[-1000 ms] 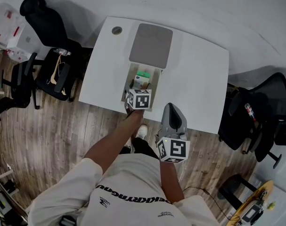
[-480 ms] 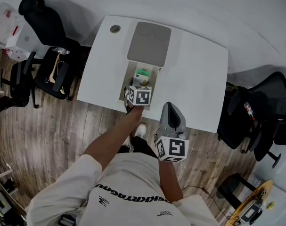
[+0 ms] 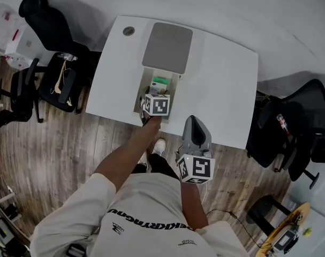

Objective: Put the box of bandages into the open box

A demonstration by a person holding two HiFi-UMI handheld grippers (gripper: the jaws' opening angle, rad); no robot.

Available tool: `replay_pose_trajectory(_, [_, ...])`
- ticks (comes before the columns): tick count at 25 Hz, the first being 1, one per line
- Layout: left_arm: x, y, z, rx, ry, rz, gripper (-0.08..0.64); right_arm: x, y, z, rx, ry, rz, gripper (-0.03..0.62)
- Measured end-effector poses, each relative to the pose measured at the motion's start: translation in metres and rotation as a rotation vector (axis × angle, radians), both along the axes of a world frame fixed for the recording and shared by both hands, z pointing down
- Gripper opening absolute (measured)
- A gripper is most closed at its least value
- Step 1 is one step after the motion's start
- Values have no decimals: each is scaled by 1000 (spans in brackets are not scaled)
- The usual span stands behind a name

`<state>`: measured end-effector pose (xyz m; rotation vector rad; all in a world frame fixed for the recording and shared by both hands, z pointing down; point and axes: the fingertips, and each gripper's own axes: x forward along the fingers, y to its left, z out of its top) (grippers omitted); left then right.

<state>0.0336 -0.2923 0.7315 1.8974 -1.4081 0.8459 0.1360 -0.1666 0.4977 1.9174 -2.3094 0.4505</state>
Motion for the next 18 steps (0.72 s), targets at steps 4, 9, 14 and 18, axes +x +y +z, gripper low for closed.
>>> replay_pose_trajectory(4, [2,-2,2,-11,-6,-1,364,3,-1,0,0,0,0,-2])
replay_pose_trajectory(9, [1,-2,7,-32,-4,-10,365,3,-2,0,0,2,-2,-2])
replay_pose_trajectory(14, [3,-1,8,-60,10,1,365,0,-3,0,-1,-1,-3,-2])
replay_pose_trajectory(18, [3,-2,10,-69,10,-1,365,2,-3,0,-3,2,0,-2])
